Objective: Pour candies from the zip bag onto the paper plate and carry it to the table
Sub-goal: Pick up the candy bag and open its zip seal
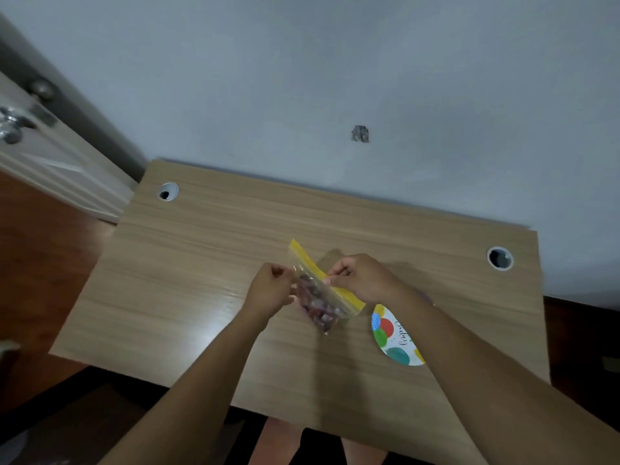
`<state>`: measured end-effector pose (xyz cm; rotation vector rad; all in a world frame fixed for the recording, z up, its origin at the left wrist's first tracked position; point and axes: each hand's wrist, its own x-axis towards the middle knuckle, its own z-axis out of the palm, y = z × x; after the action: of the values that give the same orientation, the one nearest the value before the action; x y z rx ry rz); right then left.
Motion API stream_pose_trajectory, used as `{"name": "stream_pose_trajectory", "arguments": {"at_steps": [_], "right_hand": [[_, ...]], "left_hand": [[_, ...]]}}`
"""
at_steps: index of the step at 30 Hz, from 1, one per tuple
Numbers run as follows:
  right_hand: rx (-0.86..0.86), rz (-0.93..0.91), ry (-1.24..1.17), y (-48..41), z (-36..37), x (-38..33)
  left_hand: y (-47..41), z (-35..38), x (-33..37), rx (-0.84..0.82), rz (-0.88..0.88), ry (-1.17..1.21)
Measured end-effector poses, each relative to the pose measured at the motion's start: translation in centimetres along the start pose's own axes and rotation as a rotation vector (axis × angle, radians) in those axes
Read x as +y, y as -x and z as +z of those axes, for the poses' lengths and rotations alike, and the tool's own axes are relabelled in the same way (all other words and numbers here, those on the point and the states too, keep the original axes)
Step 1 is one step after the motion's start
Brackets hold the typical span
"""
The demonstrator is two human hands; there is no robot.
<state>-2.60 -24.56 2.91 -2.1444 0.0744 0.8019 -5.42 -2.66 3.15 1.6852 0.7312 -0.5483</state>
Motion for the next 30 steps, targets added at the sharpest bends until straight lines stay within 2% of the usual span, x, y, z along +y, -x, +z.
{"name": "stream_pose_trajectory", "arguments": {"at_steps": [3, 9, 15, 22, 30], "right_hand": [[0.044, -0.021, 0.007, 1.7, 0.5, -1.9], [0.125, -0.061, 0.008, 5.2, -0.5, -5.2], [0.115, -0.093, -0.331, 9.0, -1.9, -6.0], [0.176, -0.084, -0.407, 11.7, -3.5, -5.9], [0.25, -0.05, -0.38, 13.1, -3.6, -5.6]], "left_hand": [[2.9, 0.4, 0.6, -0.083, -0.048, 0.124], [7.3, 0.9, 3.7, -0.208, 0.095, 0.329], [9.4, 1.1, 5.5, -0.274, 0.126, 0.439], [10.8, 2.6, 6.4, -0.336, 0.198, 0.388], [11.9, 3.9, 6.7, -0.309, 0.25, 0.325]]}}
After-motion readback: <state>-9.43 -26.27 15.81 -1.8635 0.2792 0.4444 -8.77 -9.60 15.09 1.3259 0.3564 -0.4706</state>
